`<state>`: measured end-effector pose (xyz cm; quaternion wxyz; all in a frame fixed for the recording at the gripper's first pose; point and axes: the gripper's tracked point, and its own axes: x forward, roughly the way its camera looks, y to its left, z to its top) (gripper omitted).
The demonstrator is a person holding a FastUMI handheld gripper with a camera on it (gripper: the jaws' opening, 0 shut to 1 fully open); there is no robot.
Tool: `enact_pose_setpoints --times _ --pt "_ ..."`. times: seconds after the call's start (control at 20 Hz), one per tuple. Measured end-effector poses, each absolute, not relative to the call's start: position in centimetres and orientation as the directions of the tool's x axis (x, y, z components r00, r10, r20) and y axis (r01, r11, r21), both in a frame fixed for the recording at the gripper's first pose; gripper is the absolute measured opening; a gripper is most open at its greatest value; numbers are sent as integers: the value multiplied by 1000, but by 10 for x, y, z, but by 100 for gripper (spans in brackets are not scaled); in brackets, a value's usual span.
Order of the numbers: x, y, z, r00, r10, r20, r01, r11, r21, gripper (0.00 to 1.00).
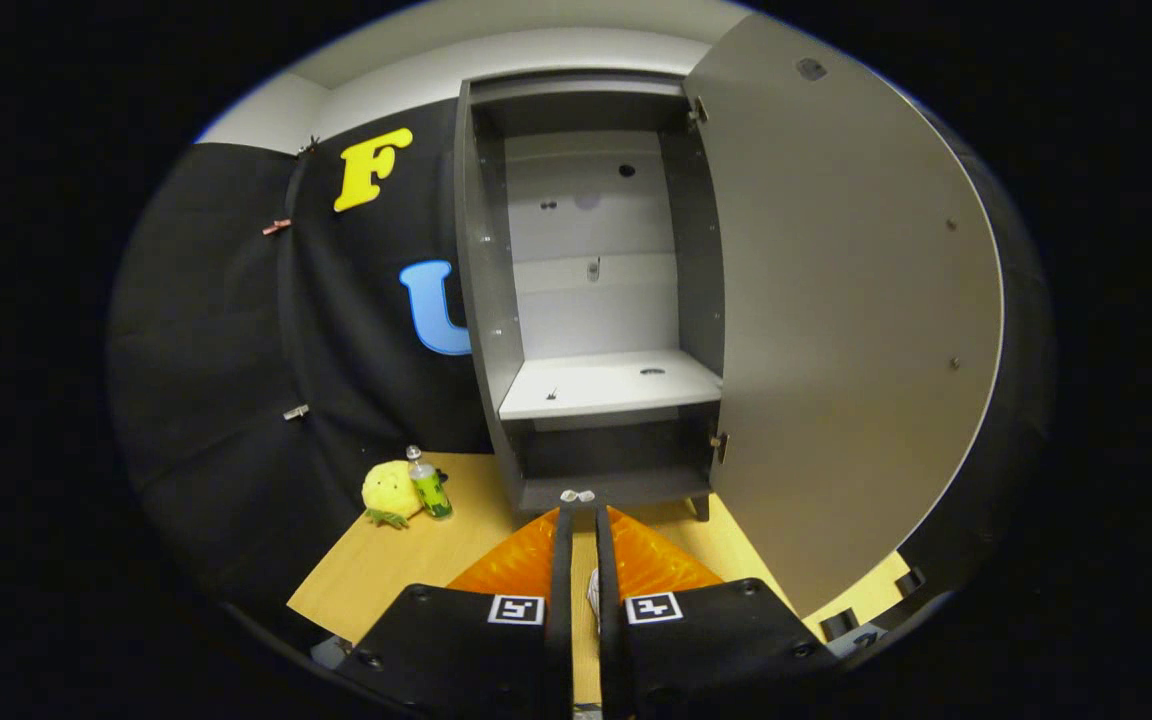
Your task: Open the shoe cabinet door, grab the shoes and put them into the shoe cabinet, then close the shoe cabinet door.
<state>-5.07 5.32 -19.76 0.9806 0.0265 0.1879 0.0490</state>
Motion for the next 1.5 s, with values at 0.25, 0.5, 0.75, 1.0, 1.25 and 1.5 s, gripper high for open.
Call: enact_pose_setpoints --times 0.25,0.5,0.75,1.0,1.25,1.5 --pt "-46 55 -283 861 70 -504 -50 997 52 21" --pt "-47 45 -387 758 67 -649 -24 997 75 21" --pt "-52 33 -474 680 57 -731 0 997 78 19" --pt "-51 28 -522 645 45 -763 13 997 70 19" --pt "-37 31 -550 645 40 -763 13 998 64 19" --pt "-15 36 -560 692 44 -721 0 998 61 23"
